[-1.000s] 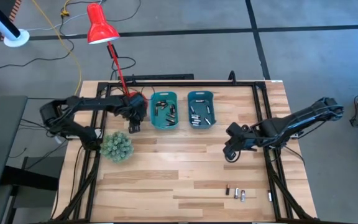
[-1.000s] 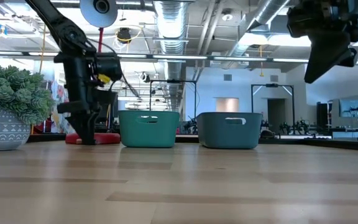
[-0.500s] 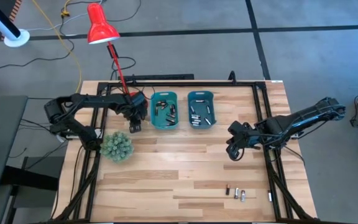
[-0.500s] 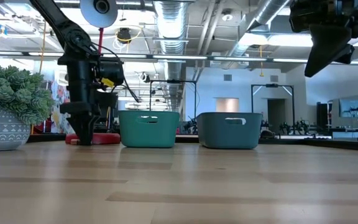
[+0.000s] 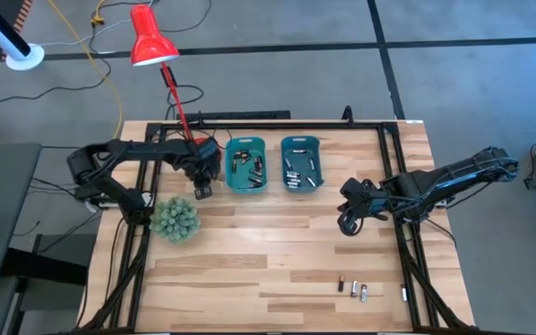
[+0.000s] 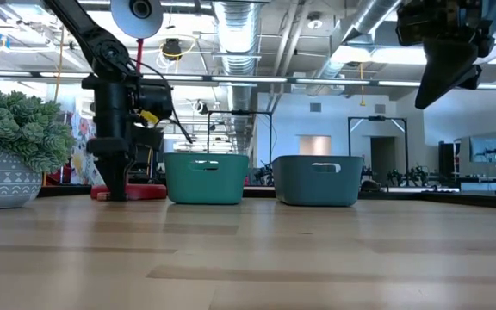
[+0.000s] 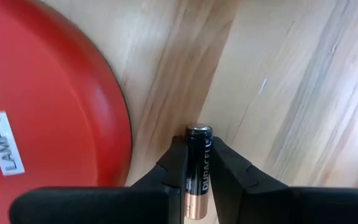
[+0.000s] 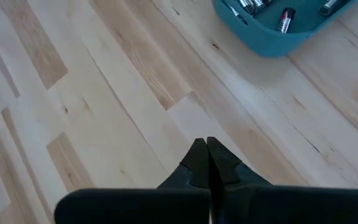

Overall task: Sort batteries
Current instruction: Put the black battery into the green bin

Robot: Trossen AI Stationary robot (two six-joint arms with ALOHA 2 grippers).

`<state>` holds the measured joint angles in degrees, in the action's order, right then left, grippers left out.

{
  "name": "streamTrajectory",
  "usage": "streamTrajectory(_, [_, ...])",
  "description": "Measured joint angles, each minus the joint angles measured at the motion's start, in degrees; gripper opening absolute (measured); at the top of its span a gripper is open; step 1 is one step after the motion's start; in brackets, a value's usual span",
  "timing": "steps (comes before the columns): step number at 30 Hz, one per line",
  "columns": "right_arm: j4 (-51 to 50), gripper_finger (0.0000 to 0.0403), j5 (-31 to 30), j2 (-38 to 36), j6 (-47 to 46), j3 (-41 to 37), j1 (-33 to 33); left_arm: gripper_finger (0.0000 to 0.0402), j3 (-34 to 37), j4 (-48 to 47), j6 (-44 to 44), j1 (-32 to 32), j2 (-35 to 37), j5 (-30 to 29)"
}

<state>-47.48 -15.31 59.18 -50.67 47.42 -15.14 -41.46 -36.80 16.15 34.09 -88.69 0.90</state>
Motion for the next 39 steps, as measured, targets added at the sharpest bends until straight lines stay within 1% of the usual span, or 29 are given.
streamTrajectory(4, [0.0, 0.0002, 0.0, 0.0, 0.2, 0.0, 0.0, 0.0037, -2.5, -4.8, -3.3, 0.0, 0.5, -0.4])
streamTrajectory(7, [0.0, 0.0002, 0.0, 0.0, 0.2, 0.0, 0.0, 0.0037, -4.5, -10.6, -5.0, 0.0, 2.5, -1.1])
streamTrajectory(10, [0.0, 0.0002, 0.0, 0.0, 0.3, 0.0, 0.0, 0.0037, -7.6, -11.5, -5.2, -0.1, 6.2, -2.1])
streamTrajectory(13, [0.0, 0.0002, 0.0, 0.0, 0.7, 0.0, 0.0, 0.0037, -10.0, -15.0, -6.4, 0.0, 9.9, -2.3])
streamTrajectory(16, [0.0, 0.0002, 0.0, 0.0, 1.6, 0.0, 0.0, 0.0037, -13.9, -14.2, -7.4, -0.4, 12.9, -2.2])
streamTrajectory(20, [0.0, 0.0002, 0.0, 0.0, 2.7, 0.0, 1.3, 0.0037, -20.7, -15.5, -8.1, -1.4, 13.1, -3.6])
streamTrajectory(24, [0.0, 0.0002, 0.0, 0.0, 4.0, 0.0, 2.6, 0.0037, -29.5, -15.4, -8.7, -3.2, 9.1, -3.4])
streamTrajectory(30, [0.0, 0.0002, 0.0, 0.0, 4.7, 0.0, 3.3, 0.0037, -41.3, -15.1, -6.1, -4.9, -2.7, -2.5])
streamTrajectory(34, [0.0, 0.0002, 0.0, 0.0, 4.2, 0.0, 3.0, 0.0037, -43.9, -14.1, -6.5, -5.2, -10.5, 1.9])
streamTrajectory(39, [0.0, 0.0002, 0.0, 0.0, 2.5, 0.0, 1.3, 0.0037, -43.8, -11.1, -7.5, -5.7, -18.2, 2.3])
